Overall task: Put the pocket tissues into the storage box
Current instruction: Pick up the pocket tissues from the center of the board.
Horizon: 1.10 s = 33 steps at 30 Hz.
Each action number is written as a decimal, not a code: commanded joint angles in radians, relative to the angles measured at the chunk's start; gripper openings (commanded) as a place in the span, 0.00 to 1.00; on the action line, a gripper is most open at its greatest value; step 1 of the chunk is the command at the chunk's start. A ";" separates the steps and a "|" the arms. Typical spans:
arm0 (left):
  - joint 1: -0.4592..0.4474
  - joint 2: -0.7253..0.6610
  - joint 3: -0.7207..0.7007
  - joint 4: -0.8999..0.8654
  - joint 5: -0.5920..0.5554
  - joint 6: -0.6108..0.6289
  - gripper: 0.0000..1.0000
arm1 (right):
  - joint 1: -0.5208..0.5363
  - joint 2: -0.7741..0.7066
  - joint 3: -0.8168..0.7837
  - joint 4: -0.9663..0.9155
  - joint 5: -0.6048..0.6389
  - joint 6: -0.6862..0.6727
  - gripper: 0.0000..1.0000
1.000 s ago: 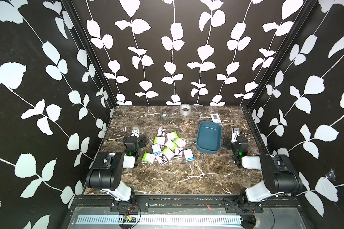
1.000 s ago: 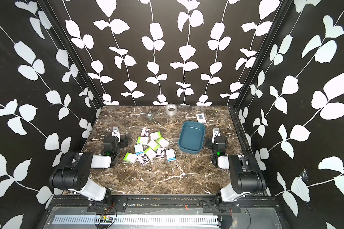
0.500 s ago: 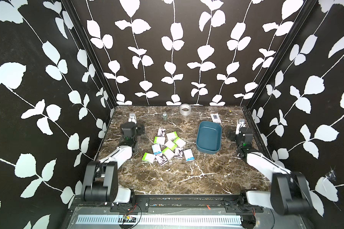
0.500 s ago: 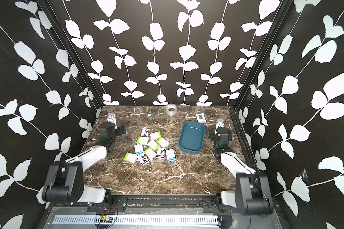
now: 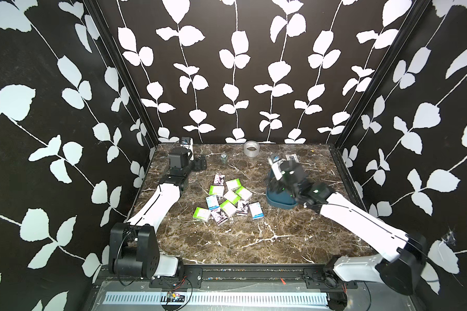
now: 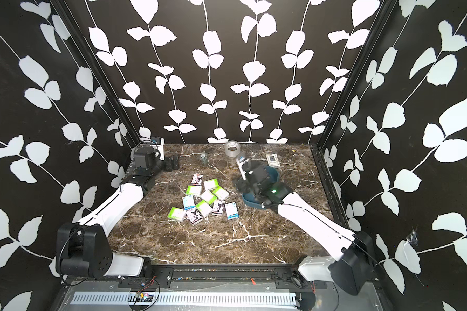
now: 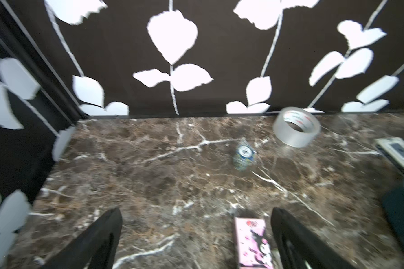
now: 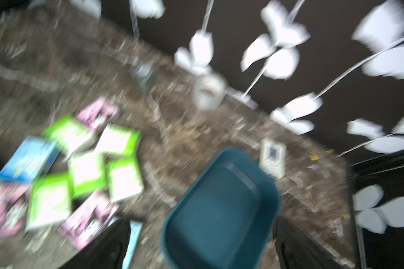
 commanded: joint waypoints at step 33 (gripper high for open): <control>-0.029 0.065 0.034 -0.020 0.078 -0.049 0.99 | 0.091 0.534 0.187 -0.312 -0.198 0.370 0.90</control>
